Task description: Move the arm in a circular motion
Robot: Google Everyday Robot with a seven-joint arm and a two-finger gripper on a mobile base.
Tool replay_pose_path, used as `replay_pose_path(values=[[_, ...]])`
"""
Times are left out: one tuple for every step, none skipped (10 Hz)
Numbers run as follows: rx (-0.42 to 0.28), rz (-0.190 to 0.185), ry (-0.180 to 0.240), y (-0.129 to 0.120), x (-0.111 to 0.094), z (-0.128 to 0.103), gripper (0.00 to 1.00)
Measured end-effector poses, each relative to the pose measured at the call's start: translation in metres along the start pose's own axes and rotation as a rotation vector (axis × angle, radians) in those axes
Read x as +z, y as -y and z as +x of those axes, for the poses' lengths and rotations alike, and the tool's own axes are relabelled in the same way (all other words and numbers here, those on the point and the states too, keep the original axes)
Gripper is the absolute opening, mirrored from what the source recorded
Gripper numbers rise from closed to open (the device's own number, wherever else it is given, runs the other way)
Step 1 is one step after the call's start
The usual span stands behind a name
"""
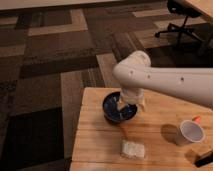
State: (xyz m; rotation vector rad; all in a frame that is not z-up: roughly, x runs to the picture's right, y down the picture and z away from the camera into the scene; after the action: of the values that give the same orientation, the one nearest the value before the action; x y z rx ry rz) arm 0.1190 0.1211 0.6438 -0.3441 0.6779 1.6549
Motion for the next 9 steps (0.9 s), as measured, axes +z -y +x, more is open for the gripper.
replay_pose_path(values=[[0.007, 0.006, -0.007, -0.007, -0.008, 0.024, 0.65], [-0.018, 0.007, -0.009, -0.026, -0.017, 0.048, 0.65], [-0.039, 0.005, -0.008, -0.037, -0.021, 0.056, 0.65], [-0.099, -0.003, -0.007, -0.064, -0.027, 0.068, 0.65], [-0.188, -0.030, -0.005, -0.106, -0.034, 0.077, 0.65], [-0.297, -0.064, 0.002, -0.147, -0.038, 0.079, 0.65], [-0.376, -0.091, 0.009, -0.174, -0.037, 0.074, 0.65], [-0.403, -0.100, 0.012, -0.183, -0.037, 0.071, 0.65], [-0.482, -0.121, 0.026, -0.204, -0.033, 0.056, 0.65]])
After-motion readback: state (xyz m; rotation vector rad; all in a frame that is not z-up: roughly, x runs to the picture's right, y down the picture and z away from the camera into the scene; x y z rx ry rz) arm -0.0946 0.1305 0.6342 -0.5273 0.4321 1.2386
